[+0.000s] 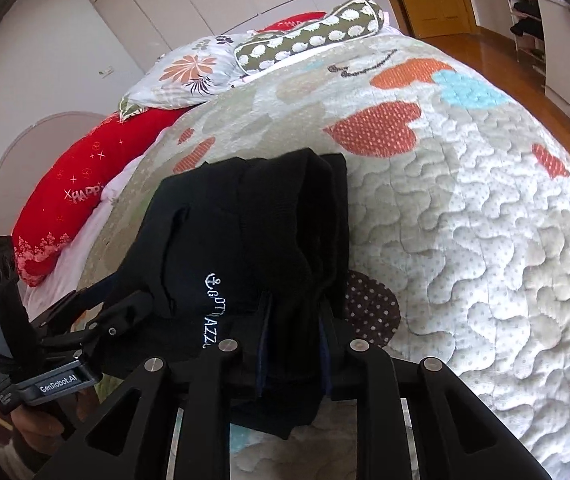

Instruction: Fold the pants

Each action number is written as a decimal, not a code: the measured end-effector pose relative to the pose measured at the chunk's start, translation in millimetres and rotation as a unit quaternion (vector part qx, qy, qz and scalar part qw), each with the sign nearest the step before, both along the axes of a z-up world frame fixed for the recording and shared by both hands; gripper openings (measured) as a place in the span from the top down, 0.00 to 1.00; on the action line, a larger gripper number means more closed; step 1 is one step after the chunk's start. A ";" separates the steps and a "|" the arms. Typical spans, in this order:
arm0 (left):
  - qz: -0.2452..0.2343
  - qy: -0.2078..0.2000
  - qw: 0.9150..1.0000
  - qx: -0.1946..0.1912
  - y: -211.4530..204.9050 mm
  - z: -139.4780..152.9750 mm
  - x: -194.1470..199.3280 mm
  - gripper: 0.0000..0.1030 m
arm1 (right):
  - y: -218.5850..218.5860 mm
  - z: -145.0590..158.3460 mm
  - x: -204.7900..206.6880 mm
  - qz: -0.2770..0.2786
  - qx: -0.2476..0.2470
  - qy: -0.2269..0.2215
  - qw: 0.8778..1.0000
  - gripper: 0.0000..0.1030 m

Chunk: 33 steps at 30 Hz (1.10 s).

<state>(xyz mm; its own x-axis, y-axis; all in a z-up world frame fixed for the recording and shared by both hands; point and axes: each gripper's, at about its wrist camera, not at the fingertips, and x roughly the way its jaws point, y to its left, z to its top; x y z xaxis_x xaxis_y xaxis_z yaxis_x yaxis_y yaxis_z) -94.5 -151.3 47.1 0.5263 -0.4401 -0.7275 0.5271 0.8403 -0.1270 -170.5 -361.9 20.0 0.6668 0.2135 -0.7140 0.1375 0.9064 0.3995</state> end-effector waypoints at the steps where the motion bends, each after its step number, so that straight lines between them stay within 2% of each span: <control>1: 0.001 0.001 1.000 -0.001 -0.5 -0.8 0.3 0.17 | -0.7 0.4 -0.9 0.000 0.002 0.000 1.000 0.80; 3: 0.002 0.003 1.000 -0.001 -0.8 -1.1 1.0 0.17 | -0.1 3.9 -3.9 -0.002 0.001 -0.007 1.000 0.76; 4: 0.002 0.003 1.000 -0.001 0.0 0.1 0.6 0.17 | -0.9 6.7 -6.6 -0.006 0.003 -0.012 1.000 0.70; 8: -0.001 -0.005 1.000 0.006 5.8 8.2 -1.8 0.17 | -5.8 23.5 -11.7 -0.018 0.006 -0.028 0.999 0.67; 9: 0.000 -0.009 1.000 0.007 7.8 10.6 -1.3 0.17 | -6.6 29.4 -12.2 -0.021 0.000 -0.035 0.999 0.64; 10: 0.005 -0.017 1.000 0.009 11.4 14.3 -0.2 0.17 | -7.9 35.7 -11.7 -0.025 -0.003 -0.043 0.999 0.50; 12: 0.020 -0.026 0.999 0.005 19.2 20.0 6.0 0.17 | -9.3 43.7 -7.0 -0.028 -0.006 -0.053 0.998 0.37; 17: 0.048 -0.013 0.999 0.005 28.2 21.8 35.4 0.17 | -4.5 49.2 27.7 -0.008 -0.021 -0.044 0.999 0.37; 21: 0.057 -0.013 0.998 0.004 25.5 21.8 54.3 0.17 | -1.0 37.8 58.8 0.009 -0.003 -0.027 1.000 0.37; 23: 0.060 -0.013 0.998 0.013 21.5 21.0 64.9 0.17 | 2.5 29.8 73.0 0.023 0.006 -0.013 1.000 0.42; 25: 0.061 -0.009 0.998 0.026 15.4 17.3 77.7 0.17 | 9.0 26.3 80.6 0.039 -0.001 -0.010 0.999 0.73; 26: 0.063 -0.007 0.997 0.034 12.2 14.7 84.0 0.17 | 11.4 27.3 80.8 0.045 -0.006 -0.013 0.999 0.78; 28: 0.066 -0.001 0.996 0.051 5.9 8.9 93.2 0.17 | 16.1 33.0 79.4 0.053 -0.026 -0.019 0.998 0.82; 33: 0.055 0.001 0.996 0.070 -12.0 -3.5 103.5 0.17 | 13.6 43.1 74.8 0.036 -0.062 -0.032 0.997 0.85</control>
